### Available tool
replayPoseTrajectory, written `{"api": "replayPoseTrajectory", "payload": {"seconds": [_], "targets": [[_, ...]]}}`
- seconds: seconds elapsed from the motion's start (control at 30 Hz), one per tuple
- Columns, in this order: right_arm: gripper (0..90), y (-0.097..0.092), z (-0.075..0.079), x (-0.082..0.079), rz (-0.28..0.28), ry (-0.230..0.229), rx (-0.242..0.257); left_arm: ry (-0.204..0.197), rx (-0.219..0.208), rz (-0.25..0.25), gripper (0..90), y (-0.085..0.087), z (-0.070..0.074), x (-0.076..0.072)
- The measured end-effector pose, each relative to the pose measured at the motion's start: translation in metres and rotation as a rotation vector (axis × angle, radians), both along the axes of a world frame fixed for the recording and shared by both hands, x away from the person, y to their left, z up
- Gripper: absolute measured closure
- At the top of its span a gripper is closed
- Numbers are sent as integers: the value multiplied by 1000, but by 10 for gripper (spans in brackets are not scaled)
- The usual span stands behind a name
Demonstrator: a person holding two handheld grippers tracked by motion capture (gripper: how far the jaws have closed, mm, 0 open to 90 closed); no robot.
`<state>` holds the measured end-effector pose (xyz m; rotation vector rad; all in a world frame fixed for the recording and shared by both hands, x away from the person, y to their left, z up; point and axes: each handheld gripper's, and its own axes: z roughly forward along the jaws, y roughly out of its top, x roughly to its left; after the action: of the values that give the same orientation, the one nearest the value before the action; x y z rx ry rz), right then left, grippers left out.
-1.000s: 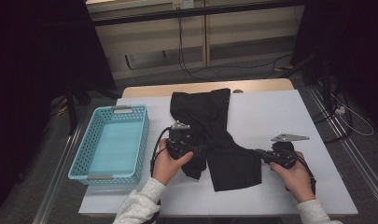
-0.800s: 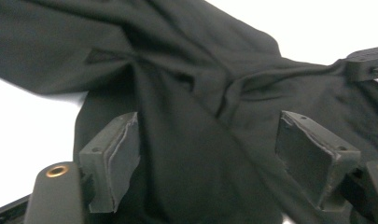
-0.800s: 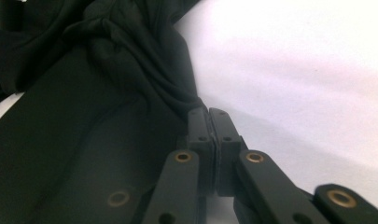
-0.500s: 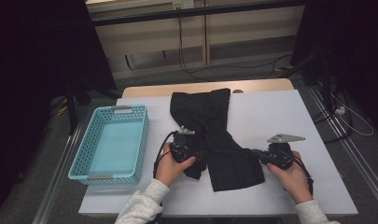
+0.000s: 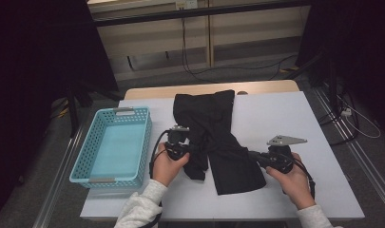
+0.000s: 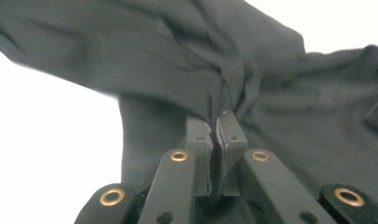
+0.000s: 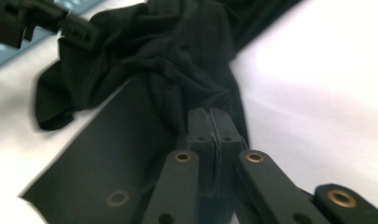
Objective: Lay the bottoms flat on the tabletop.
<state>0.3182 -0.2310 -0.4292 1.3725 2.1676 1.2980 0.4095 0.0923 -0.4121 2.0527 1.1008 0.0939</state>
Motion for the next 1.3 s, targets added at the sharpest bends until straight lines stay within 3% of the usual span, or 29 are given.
{"api": "replayPoseTrajectory", "payload": {"seconds": [0.13, 0.3, 0.43, 0.5, 0.6, 0.67, 0.8, 0.9, 0.93, 1.07, 1.2, 1.3], "targets": [[891, 16, 8, -4, 52, -22, 15, -28, -46, 33, 864, 13, 14, 2], [891, 56, 9, -13, 195, -31, -4, -35, -60, 72, 864, 23, 19, 4], [886, 95, -3, -22, 315, -1, -75, -43, -59, 90, 864, 27, 20, 5], [881, 105, -8, -23, 336, 2, -131, -45, -56, 91, 864, 28, 20, 5], [854, 100, -12, -20, 321, 35, -112, -49, -51, 94, 864, 30, 20, 5], [661, 95, -11, -19, 307, 45, -89, -47, -48, 94, 864, 31, 20, 6], [534, 75, -1, -15, 233, 12, -54, -45, -42, 88, 862, 29, 19, 5], [500, 55, 5, -10, 149, -5, -33, -56, -38, 66, 843, 23, 18, 3], [481, 47, 5, -8, 113, -5, -29, -63, -40, 60, 810, 21, 19, 2], [445, 31, -7, -3, 33, 20, -64, -84, -47, 25, 474, 9, 21, -3], [382, 27, -14, -1, 4, 41, -82, -81, -42, -28, 319, -6, 20, -9], [346, 25, -12, -1, -16, 30, -86, -65, -19, -77, 278, -17, 17, -15]]}}
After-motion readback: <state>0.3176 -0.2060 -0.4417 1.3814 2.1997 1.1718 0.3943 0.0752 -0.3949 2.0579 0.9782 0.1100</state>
